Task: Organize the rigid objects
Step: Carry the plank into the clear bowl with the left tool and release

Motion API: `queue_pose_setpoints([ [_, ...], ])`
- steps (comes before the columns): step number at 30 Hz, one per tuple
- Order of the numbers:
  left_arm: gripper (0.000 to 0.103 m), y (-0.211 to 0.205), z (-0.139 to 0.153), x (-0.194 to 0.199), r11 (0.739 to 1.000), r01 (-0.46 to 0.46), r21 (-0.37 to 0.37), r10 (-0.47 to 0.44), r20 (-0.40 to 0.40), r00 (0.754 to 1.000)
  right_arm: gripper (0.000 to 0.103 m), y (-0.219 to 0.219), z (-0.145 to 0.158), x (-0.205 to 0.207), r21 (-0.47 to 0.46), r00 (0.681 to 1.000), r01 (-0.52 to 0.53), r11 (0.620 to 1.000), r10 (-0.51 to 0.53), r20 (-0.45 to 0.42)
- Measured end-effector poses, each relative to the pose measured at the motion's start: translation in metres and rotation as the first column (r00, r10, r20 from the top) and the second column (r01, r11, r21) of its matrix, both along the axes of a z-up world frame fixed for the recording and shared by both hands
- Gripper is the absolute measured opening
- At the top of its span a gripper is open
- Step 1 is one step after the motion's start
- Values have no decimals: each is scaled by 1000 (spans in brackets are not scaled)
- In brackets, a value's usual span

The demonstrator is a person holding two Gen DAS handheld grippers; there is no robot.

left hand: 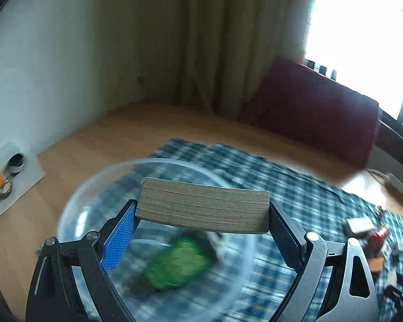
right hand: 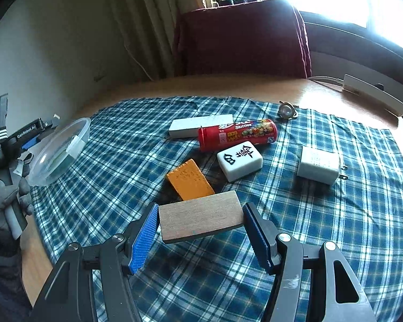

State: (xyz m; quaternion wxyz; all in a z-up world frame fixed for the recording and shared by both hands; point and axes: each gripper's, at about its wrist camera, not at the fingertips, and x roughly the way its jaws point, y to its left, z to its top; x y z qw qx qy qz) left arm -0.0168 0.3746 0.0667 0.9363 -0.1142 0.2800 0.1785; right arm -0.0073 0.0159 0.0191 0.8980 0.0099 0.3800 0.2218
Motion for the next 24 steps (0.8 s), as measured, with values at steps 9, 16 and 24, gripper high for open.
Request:
queue_pose_setpoints([
  [9,93,43,-14,-12,994,-102,-43,101,-10,995,67,17,6,-13,5,999,-9,1000,9,31],
  [16,93,52,-18,-12,992,-110,-63,110,-8,994,67,40,11,-22,5,997,-47,999,46,57],
  [24,94,62,-25,-16,985,-111,-133,111,-6,994,67,70,15,-29,40,995,-92,995,90,45],
])
